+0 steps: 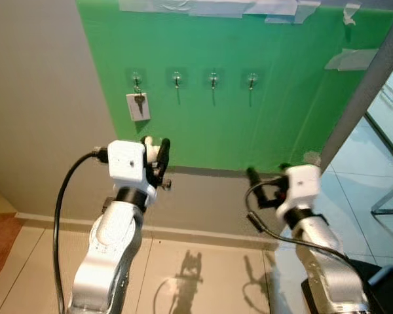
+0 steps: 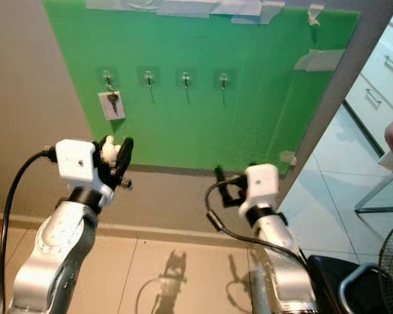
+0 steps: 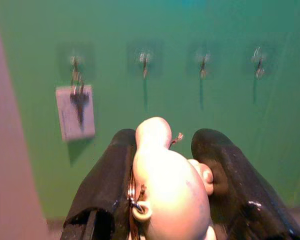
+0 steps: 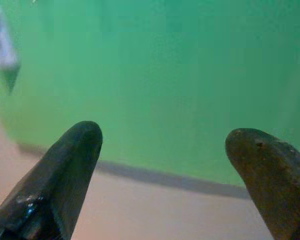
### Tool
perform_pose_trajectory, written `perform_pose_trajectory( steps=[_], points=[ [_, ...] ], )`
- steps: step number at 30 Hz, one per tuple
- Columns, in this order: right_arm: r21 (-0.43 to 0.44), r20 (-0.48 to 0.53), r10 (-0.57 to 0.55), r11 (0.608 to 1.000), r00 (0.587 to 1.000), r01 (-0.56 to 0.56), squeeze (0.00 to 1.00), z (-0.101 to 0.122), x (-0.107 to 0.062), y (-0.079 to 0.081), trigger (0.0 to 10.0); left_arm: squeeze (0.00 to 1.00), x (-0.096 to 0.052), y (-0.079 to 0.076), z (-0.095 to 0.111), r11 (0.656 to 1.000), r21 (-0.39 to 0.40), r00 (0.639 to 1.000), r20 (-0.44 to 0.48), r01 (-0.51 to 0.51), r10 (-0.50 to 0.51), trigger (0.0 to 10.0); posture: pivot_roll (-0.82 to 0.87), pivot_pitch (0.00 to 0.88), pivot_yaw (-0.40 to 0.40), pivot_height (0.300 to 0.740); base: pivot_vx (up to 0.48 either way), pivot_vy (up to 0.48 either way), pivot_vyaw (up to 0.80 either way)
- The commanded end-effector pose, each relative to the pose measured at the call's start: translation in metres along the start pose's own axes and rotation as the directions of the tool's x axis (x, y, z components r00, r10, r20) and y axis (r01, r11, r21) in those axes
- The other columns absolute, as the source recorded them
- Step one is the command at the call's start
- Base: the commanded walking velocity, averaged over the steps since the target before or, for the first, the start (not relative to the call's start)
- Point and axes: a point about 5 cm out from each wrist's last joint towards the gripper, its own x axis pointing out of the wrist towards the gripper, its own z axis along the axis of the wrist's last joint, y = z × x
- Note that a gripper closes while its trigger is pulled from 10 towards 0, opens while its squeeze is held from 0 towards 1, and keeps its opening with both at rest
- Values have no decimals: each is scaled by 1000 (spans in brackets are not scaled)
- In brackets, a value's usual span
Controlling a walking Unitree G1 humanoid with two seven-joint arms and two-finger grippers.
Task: Hang keys on a hook
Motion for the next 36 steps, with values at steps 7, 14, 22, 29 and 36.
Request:
perform_pose_trajectory(
  steps=[7,14,22,29,36],
  points=[
    [-3,-36,4,1000,999,-4,0,4,-40,-13,10000,0,-18,11,-6,1000,23,991,-129,-21,24,0,-87,0,-16,740,0,0,0],
    [-2,-10,20,1000,1000,-20,0,13,-38,-7,10000,0,-19,9,12,997,54,996,-63,-55,59,0,-77,0,-22,740,0,0,0],
    [8,-6,38,999,999,-38,0,18,-36,-3,10000,0,-21,9,14,998,36,996,-60,-60,62,0,-68,0,-28,740,0,0,0],
    [3,-24,32,999,999,-32,0,15,-34,-3,10000,0,-17,5,12,998,56,997,-78,-15,19,0,-70,0,-19,740,0,0,0],
    [-1,-23,30,1000,999,-30,0,13,-33,-2,10000,0,-9,11,15,995,83,997,-53,-48,53,0,-72,0,-10,740,76,0,0]
  ],
)
